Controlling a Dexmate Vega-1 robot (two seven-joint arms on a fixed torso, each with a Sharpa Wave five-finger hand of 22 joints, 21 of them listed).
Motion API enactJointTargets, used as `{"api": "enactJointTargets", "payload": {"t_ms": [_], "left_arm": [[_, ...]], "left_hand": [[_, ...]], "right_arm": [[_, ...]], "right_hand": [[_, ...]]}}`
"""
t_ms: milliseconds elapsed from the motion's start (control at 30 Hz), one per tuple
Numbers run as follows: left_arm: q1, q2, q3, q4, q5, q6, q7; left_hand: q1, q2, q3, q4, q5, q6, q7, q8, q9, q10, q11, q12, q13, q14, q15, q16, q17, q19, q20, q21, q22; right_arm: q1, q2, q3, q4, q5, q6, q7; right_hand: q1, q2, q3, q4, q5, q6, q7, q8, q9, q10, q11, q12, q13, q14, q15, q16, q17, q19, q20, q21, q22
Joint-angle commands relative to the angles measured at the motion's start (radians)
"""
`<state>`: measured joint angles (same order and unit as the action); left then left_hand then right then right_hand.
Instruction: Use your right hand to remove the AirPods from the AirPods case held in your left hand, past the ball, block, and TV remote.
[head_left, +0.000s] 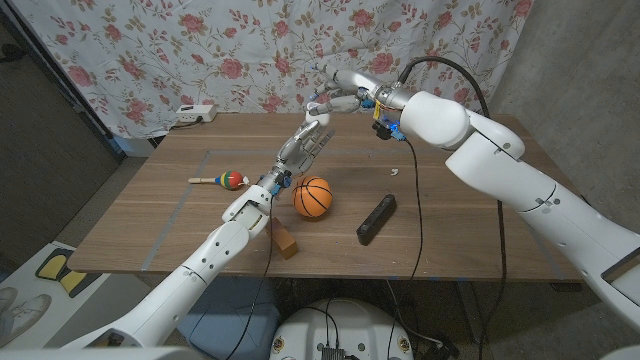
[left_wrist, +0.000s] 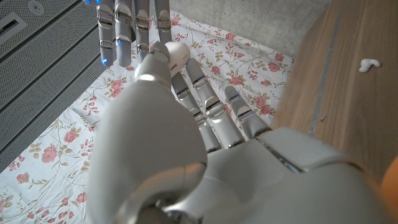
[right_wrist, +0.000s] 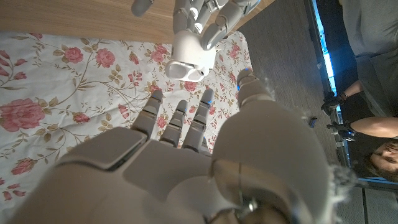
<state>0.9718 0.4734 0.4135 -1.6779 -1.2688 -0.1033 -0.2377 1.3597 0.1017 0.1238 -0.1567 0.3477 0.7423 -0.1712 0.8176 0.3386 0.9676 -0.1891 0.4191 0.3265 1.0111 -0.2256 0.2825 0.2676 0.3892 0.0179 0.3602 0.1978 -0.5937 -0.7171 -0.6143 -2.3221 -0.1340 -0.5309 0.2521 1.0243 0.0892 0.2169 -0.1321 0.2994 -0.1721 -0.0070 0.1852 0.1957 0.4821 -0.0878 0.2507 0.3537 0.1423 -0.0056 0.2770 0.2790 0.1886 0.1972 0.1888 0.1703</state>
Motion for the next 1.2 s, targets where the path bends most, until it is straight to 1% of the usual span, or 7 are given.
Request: {"api": "enactJointTargets", "payload": {"t_ms": [33, 100, 167, 200, 500, 800, 1200], "left_arm": [[0.002, 0.007, 0.003, -0.006, 0.001, 0.010, -0.003], [0.004, 0.006, 0.002, -0.007, -0.001, 0.008, -0.005], [0.002, 0.006, 0.003, -0.004, 0.004, 0.004, -0.012], [0.005, 0.005, 0.002, -0.009, 0.002, 0.004, -0.006], [0.011, 0.003, 0.003, -0.014, -0.003, 0.005, -0.004], [0.011, 0.004, 0.003, -0.012, 0.001, 0.000, -0.011], [0.011, 0.004, 0.005, -0.017, 0.004, -0.001, -0.007]], "left_hand": [[0.029, 0.033, 0.005, 0.002, 0.002, 0.005, 0.002, 0.007, -0.001, -0.001, -0.003, 0.008, 0.291, 0.018, -0.017, 0.002, 0.002, -0.005, -0.001, 0.002, 0.002], [0.029, 0.033, 0.005, 0.002, 0.002, 0.003, 0.000, 0.006, -0.001, -0.002, -0.003, 0.008, 0.291, 0.018, -0.017, 0.002, 0.002, -0.005, -0.001, 0.003, 0.002], [0.029, 0.034, 0.005, 0.002, 0.002, 0.002, 0.003, 0.006, -0.001, -0.003, -0.003, 0.006, 0.290, 0.018, -0.017, 0.002, 0.003, -0.005, -0.001, 0.003, 0.002], [0.029, 0.034, 0.005, 0.002, 0.002, 0.002, 0.002, 0.006, -0.001, -0.002, -0.003, 0.007, 0.290, 0.017, -0.017, 0.002, 0.003, -0.005, -0.001, 0.003, 0.002], [0.029, 0.034, 0.005, 0.002, 0.001, 0.004, 0.002, 0.006, -0.002, -0.003, -0.003, 0.006, 0.291, 0.017, -0.017, 0.002, 0.003, -0.006, -0.001, 0.003, 0.002], [0.029, 0.034, 0.006, 0.002, 0.001, 0.004, 0.002, 0.007, -0.001, -0.002, -0.003, 0.006, 0.292, 0.016, -0.017, 0.002, 0.004, -0.006, -0.002, 0.004, 0.001], [0.029, 0.034, 0.006, 0.002, 0.000, 0.004, 0.003, 0.008, -0.002, -0.003, -0.003, 0.005, 0.293, 0.015, -0.017, 0.003, 0.005, -0.007, -0.001, 0.005, 0.001]], "right_arm": [[0.014, 0.008, -0.012, 0.009, -0.011, -0.023, 0.018], [0.017, 0.010, -0.013, 0.010, -0.012, -0.028, 0.022], [0.017, 0.010, -0.014, 0.010, -0.013, -0.029, 0.022], [0.019, 0.010, -0.015, 0.010, -0.014, -0.034, 0.025], [0.023, 0.012, -0.022, 0.017, -0.023, -0.045, 0.027], [0.020, 0.009, -0.026, 0.014, -0.033, -0.050, 0.029], [0.017, 0.002, -0.030, 0.016, -0.045, -0.040, 0.035]], "right_hand": [[-0.023, 0.015, 0.000, 0.016, 0.006, -0.009, -0.012, 0.008, -0.001, -0.001, 0.000, -0.008, -0.005, -0.009, -0.008, -0.002, 0.001, -0.008, -0.015, -0.002, 0.002], [-0.013, 0.017, 0.005, 0.006, 0.010, -0.010, -0.002, 0.009, -0.002, 0.001, 0.004, -0.011, -0.009, -0.007, -0.001, -0.002, -0.004, -0.003, -0.004, 0.001, 0.001], [-0.011, 0.017, 0.006, 0.004, 0.011, -0.010, -0.002, 0.009, -0.002, 0.000, 0.004, -0.013, -0.011, -0.009, -0.001, -0.004, -0.006, -0.004, -0.005, 0.001, 0.001], [-0.014, 0.021, 0.007, 0.006, 0.012, -0.009, -0.012, 0.010, -0.002, -0.003, 0.000, -0.017, -0.013, -0.013, -0.008, -0.005, -0.007, -0.009, -0.017, -0.001, 0.001], [-0.046, 0.045, 0.004, 0.028, 0.016, -0.008, -0.007, 0.012, -0.002, -0.003, 0.006, -0.023, -0.019, -0.017, -0.005, -0.004, -0.005, -0.007, -0.016, 0.001, 0.001], [-0.055, 0.047, 0.002, 0.031, 0.016, 0.000, -0.004, 0.015, -0.003, 0.011, 0.007, -0.021, -0.023, -0.012, -0.002, -0.001, -0.008, -0.003, -0.019, 0.003, 0.001], [-0.052, 0.055, 0.007, 0.023, 0.016, 0.021, -0.019, 0.021, -0.004, 0.050, -0.025, -0.014, -0.030, 0.000, -0.020, 0.004, -0.015, 0.005, -0.036, 0.006, 0.001]]}}
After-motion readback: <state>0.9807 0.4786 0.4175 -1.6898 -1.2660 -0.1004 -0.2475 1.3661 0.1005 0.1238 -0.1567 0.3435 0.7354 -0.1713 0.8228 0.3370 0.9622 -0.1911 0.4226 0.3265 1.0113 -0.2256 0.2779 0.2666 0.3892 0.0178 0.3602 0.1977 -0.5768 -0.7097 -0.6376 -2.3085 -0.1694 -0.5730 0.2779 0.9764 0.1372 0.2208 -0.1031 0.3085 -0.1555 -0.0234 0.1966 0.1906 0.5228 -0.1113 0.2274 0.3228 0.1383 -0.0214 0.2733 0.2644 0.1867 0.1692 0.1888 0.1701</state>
